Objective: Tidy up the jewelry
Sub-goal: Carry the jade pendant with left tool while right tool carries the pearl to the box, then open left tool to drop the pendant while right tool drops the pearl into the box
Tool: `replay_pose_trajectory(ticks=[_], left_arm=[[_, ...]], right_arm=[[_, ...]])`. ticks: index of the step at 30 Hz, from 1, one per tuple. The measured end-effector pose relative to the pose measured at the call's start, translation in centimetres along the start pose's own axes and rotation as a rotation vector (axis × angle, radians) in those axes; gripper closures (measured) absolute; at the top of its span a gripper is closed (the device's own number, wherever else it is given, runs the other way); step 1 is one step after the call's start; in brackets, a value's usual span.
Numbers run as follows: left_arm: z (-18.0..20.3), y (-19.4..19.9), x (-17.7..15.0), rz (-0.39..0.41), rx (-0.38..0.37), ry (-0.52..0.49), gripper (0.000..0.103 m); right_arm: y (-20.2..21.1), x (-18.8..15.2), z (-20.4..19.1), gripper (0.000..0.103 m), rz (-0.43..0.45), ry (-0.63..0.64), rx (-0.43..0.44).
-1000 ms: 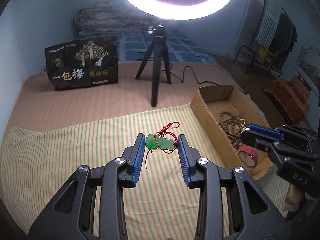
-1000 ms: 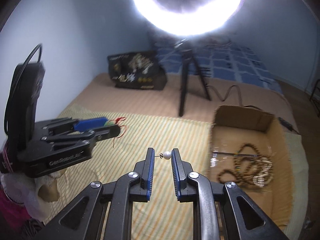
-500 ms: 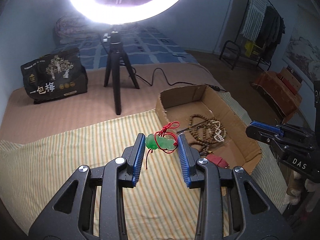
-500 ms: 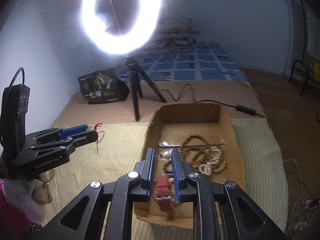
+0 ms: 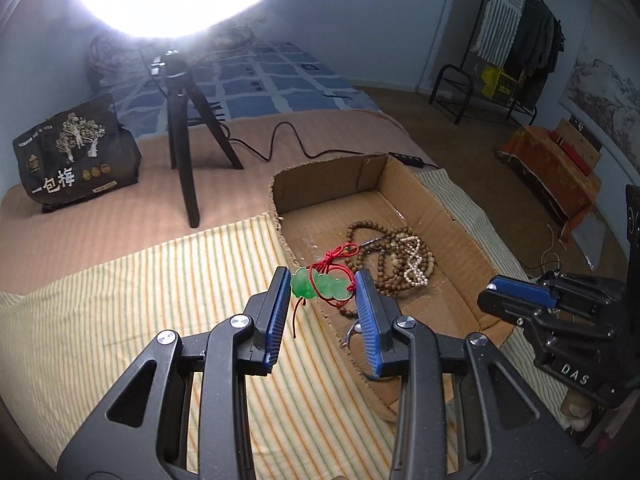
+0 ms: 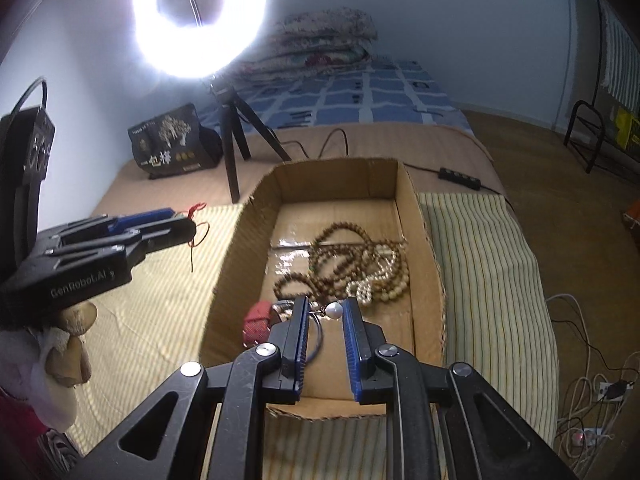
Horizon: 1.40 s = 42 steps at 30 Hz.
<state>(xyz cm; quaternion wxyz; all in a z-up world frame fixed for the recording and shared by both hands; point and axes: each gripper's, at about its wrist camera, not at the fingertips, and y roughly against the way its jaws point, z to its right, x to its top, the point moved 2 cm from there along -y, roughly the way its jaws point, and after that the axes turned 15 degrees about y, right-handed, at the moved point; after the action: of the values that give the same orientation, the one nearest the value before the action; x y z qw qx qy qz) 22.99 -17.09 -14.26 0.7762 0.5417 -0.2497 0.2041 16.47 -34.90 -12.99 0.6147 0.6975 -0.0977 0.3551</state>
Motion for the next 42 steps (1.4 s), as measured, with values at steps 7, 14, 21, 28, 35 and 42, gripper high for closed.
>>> replay_pose_trajectory(ticks=[7,14,21,28,35,42], left_arm=[[1.3,-1.5,-0.4,-0.019,-0.002,-0.019,0.070],[2.0,-2.4,-0.8,-0.036,-0.002,-0.032,0.070],[2.5,-2.6,-0.8,-0.032,-0.005,-0.040,0.070],[2.2,-2.4,-0.6,-0.025,0.008,-0.018,0.050],[1.9,-1.4,-0.3,-0.009,0.008,-0.005,0.044],[1.8,0.2,-0.2,0.012,0.007,-0.013,0.044]], right_arm=[[-1.0,-1.0,0.5,0.087,-0.039,-0.010,0.002],[-1.9,-1.4,0.8,0.087,-0.065,-0.012,0.005],[-2.2,-1.4,0.6,0.081,-0.077,-0.004,0.001],[-2.0,-1.3,0.3,0.046,-0.077,0.010,-0.022],[-1.4,-1.2,0.2,0.032,-0.070,0.017,-0.040],[-0.2,-0.8,-0.1,0.023,-0.046,0.022,-0.055]])
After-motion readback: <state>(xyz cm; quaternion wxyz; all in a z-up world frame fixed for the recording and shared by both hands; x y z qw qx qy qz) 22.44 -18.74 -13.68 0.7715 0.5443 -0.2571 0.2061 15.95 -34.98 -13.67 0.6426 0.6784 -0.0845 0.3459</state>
